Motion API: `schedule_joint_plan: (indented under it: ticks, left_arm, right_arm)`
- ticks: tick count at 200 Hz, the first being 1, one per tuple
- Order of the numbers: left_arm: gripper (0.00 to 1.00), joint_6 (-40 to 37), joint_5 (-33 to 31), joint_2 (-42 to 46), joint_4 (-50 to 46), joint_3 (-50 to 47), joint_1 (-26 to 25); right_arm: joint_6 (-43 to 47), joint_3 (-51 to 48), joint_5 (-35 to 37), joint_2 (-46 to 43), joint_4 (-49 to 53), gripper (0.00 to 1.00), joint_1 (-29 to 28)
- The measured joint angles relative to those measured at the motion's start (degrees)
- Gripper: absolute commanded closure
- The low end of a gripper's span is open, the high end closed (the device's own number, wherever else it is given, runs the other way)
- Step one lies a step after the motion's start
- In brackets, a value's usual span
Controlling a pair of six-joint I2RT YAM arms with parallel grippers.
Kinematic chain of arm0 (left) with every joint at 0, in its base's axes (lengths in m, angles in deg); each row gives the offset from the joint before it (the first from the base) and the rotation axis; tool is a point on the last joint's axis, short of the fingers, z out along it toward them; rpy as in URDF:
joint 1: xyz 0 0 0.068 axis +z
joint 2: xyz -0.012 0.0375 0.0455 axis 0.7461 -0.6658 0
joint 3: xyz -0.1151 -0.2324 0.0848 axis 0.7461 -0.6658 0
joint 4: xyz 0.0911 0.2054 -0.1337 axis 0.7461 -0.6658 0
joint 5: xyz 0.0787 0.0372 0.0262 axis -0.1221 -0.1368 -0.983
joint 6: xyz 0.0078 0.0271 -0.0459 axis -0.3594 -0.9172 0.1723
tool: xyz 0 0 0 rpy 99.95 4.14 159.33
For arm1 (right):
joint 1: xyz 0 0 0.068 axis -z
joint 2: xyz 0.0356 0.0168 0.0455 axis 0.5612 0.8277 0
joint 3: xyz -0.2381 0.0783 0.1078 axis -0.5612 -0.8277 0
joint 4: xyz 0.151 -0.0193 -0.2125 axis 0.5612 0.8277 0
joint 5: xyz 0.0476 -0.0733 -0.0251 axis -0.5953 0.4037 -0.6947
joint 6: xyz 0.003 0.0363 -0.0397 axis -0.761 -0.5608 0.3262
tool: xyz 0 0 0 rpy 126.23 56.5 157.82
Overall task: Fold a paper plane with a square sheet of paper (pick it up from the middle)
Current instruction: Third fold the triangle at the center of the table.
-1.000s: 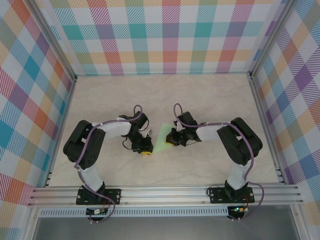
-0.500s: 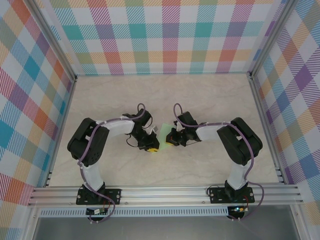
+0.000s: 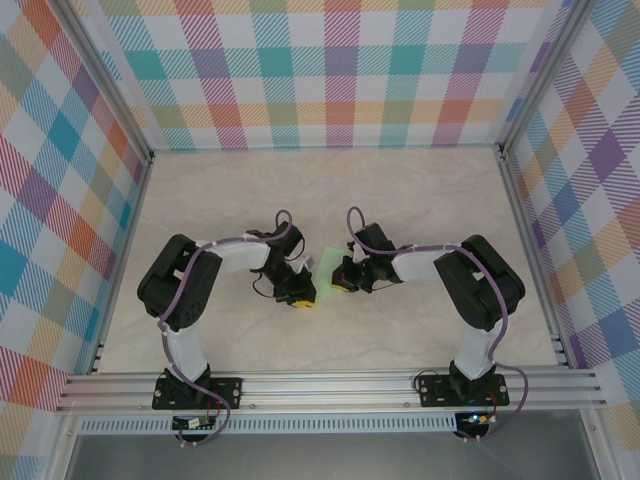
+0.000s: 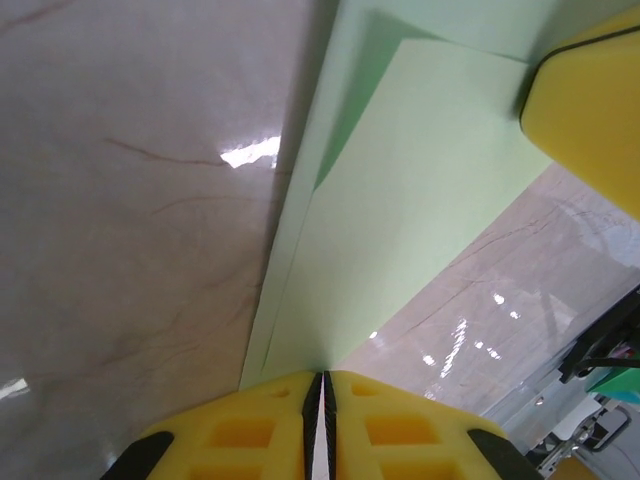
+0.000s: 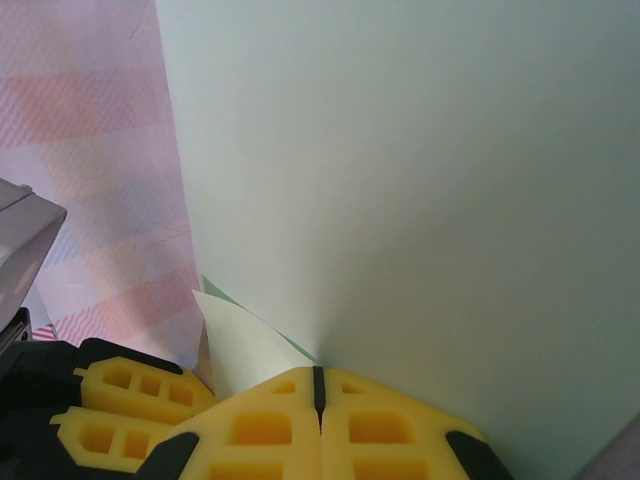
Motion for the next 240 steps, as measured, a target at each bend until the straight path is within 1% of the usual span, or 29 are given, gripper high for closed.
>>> schedule_joint_plan:
  ticks: [113, 185, 228, 240]
  left_arm:
    - [0.9, -0.3, -0.3, 2.1, 0.1, -2.4, 1.0]
    - [0.91, 0.8, -3.5, 4.4, -3.5, -3.6, 2.1]
    - [0.88, 2.6, -6.1, 8.9, -5.0, -3.3, 2.4]
    - [0.85, 3.2, -6.4, 9.8, -4.8, -2.4, 2.3]
  right_arm:
    - [0.6, 0.0, 0.1, -0.1, 0.1, 0.98, 0.0]
    - [1.7, 0.0, 0.5, -0.5, 0.6, 0.98, 0.0]
    - [4.3, 0.0, 1.7, -1.8, 3.3, 0.98, 0.0]
    - [5.7, 0.0, 2.0, -2.6, 5.1, 0.98, 0.0]
